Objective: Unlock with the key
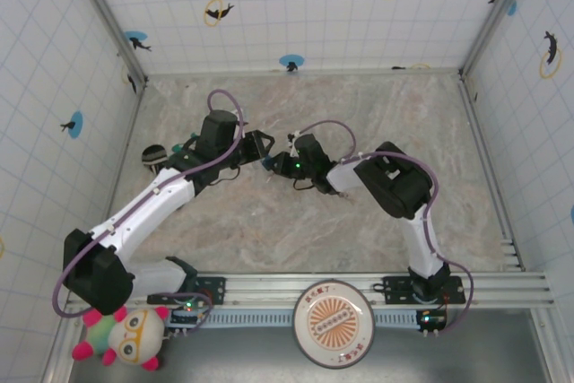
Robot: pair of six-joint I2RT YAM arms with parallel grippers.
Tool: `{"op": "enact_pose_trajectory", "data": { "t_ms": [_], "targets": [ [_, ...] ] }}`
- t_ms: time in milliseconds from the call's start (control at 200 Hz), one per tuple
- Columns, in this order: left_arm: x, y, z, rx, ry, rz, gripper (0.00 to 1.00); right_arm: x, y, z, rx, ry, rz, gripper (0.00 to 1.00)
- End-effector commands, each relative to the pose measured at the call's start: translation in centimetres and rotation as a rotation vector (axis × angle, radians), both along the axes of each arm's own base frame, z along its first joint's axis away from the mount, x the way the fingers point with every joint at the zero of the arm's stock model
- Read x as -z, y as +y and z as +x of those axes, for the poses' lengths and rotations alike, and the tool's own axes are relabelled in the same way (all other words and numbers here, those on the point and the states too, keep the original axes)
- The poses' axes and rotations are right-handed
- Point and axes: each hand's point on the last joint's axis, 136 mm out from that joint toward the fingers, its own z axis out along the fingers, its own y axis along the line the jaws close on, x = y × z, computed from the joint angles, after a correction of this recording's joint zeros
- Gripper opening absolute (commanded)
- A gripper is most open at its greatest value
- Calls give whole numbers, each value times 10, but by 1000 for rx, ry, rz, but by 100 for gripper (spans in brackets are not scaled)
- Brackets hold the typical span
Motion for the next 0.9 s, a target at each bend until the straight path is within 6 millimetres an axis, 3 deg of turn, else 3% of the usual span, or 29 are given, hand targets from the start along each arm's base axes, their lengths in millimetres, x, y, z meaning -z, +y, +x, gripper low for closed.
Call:
{"op": "enact_pose_trajectory", "data": {
  "t_ms": [0,540,896],
  "targets": [
    [4,-1,2,-1,11,-6,44,-5,2,15,34,-22,0,3],
    [4,-3,3,0,17,-15,44,0,-8,20,76,-15,-22,8],
    [6,-2,3,-6,19,-21,44,3,-37,24,137,-26,-97,30]
  ]
}}
